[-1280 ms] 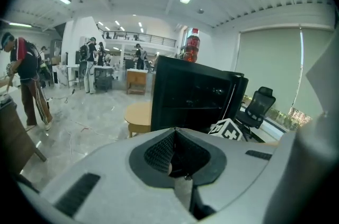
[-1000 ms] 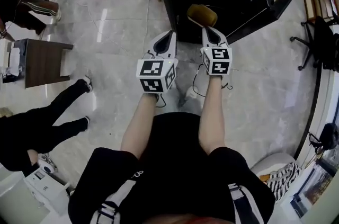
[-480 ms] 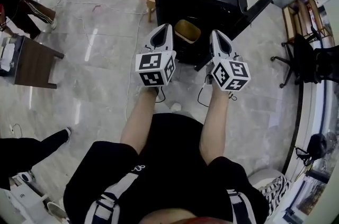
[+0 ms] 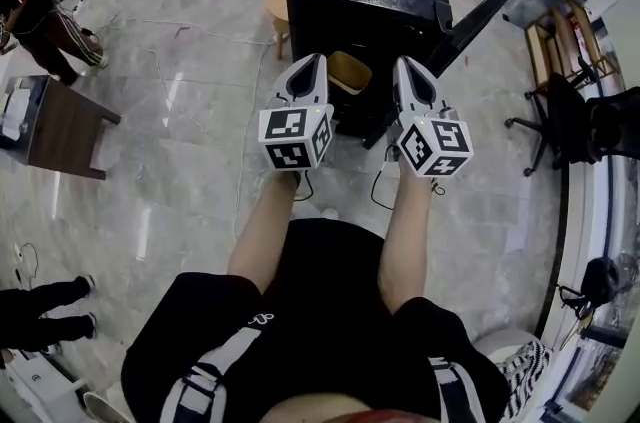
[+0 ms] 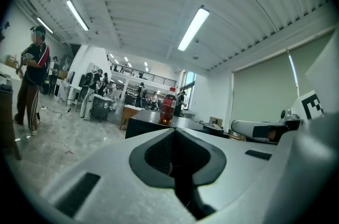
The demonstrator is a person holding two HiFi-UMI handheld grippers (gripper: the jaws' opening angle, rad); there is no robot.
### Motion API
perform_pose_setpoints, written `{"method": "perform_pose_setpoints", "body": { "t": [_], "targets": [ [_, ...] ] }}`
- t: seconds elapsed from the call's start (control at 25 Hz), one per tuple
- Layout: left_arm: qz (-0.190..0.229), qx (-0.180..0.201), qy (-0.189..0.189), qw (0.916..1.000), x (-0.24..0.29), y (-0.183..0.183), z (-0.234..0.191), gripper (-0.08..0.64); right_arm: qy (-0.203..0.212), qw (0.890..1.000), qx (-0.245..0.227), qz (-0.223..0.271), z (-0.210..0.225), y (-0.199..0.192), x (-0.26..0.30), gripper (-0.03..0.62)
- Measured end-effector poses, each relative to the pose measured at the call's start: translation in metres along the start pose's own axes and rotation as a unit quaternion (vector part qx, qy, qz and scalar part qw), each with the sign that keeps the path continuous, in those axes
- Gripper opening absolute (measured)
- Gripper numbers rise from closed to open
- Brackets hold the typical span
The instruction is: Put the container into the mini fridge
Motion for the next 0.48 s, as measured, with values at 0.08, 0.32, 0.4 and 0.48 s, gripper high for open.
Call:
{"method": "perform_pose_setpoints", "body": {
  "t": [0.08, 0.32, 0.4, 0.48],
  "targets": [
    [-0.004, 0.001, -0.003, 1.0, 0.001, -0.002, 0.001, 0.005, -0.001, 1.0, -0.005, -0.002, 0.001, 0.001, 0.001, 0.011],
    [-0.011, 0.001, -0.003, 0.9999, 0.007, -0.004, -0.002, 0.005, -0.002, 1.0, -0.005, -0.005, 0.007, 0.0, 0.008, 0.011],
    [-0.014, 0.0, -0.007, 0.9999, 0.011, -0.004, -0.001, 0.005, 0.0, 1.0, -0.005, -0.007, 0.01, -0.001, 0.011, 0.011],
    [-0.019, -0.002, -0.012, 0.9997, 0.015, -0.006, 0.001, 0.005, 0.001, 1.0, -0.005, -0.01, 0.012, -0.003, 0.014, 0.011]
  ]
}}
Point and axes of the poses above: the fingertips, and each gripper's own axes: x forward along the fingers, z to its right, y out of its top, the point moved 10 cm from there along -x, backward along the fingers, and after that the axes turned 7 degrees about x, right-handed, at the moved point
